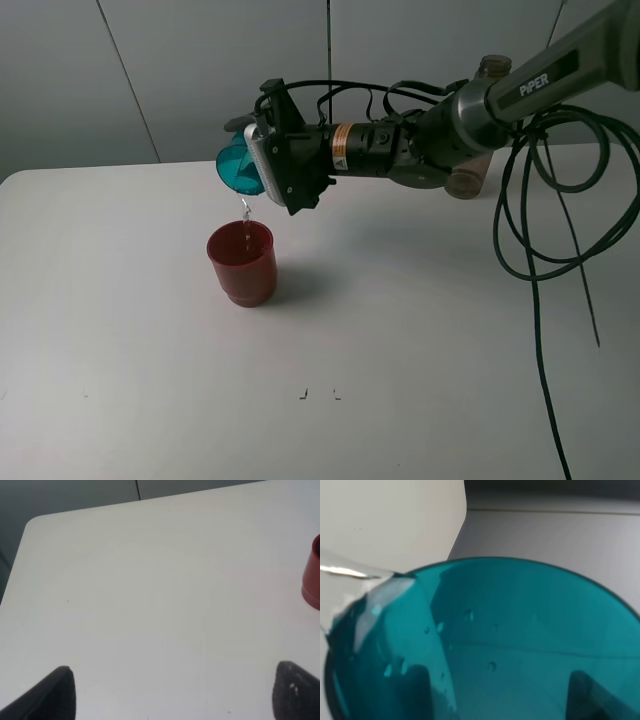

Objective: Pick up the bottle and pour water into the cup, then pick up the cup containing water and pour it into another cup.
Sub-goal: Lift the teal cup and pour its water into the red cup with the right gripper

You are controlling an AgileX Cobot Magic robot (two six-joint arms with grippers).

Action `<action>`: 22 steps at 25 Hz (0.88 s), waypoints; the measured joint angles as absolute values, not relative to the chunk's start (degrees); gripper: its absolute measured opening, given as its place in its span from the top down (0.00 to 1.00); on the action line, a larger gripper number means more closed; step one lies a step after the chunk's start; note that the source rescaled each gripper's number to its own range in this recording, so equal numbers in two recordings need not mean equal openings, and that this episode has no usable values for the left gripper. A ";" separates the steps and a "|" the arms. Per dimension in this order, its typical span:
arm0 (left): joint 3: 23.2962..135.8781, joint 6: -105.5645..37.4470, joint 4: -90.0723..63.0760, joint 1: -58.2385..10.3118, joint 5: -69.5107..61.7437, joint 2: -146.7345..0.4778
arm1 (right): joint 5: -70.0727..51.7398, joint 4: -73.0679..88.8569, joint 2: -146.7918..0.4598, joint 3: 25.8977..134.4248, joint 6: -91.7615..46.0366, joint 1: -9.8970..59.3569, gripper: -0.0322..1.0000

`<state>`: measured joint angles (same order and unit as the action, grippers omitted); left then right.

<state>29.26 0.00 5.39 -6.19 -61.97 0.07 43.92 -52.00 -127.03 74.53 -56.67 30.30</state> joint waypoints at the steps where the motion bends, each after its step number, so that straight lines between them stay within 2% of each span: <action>1: 29.26 0.00 5.39 -6.19 -61.97 0.07 | 43.92 -52.00 -126.95 74.53 -56.77 30.44 0.93; 22: 29.26 0.00 5.39 -6.19 -61.97 0.07 | 44.29 -55.69 -126.95 74.53 -66.87 30.92 0.93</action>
